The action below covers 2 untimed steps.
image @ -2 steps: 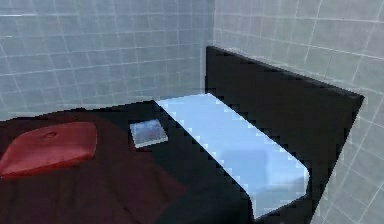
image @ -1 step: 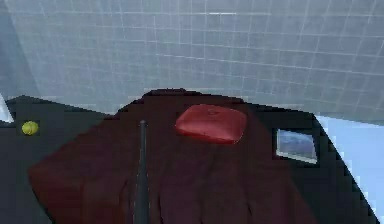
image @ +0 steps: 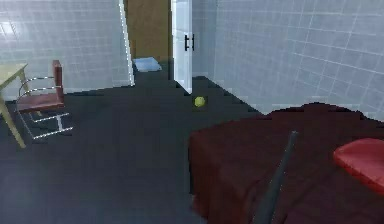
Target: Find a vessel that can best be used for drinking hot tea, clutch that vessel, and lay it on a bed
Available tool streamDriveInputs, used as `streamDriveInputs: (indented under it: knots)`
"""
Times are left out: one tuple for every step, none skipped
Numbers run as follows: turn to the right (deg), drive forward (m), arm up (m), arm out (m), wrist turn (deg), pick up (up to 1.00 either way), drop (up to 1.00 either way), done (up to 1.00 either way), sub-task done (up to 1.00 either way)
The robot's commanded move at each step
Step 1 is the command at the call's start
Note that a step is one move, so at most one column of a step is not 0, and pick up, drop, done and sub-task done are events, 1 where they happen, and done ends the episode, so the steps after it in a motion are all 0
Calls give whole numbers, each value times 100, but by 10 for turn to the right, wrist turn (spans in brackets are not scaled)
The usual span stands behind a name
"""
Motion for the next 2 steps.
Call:
streamDriveInputs:
  knots:
    - [-420,0,0,0,0,0,0,0,0]
    - [450,0,0,0,0,0,0,0,0]
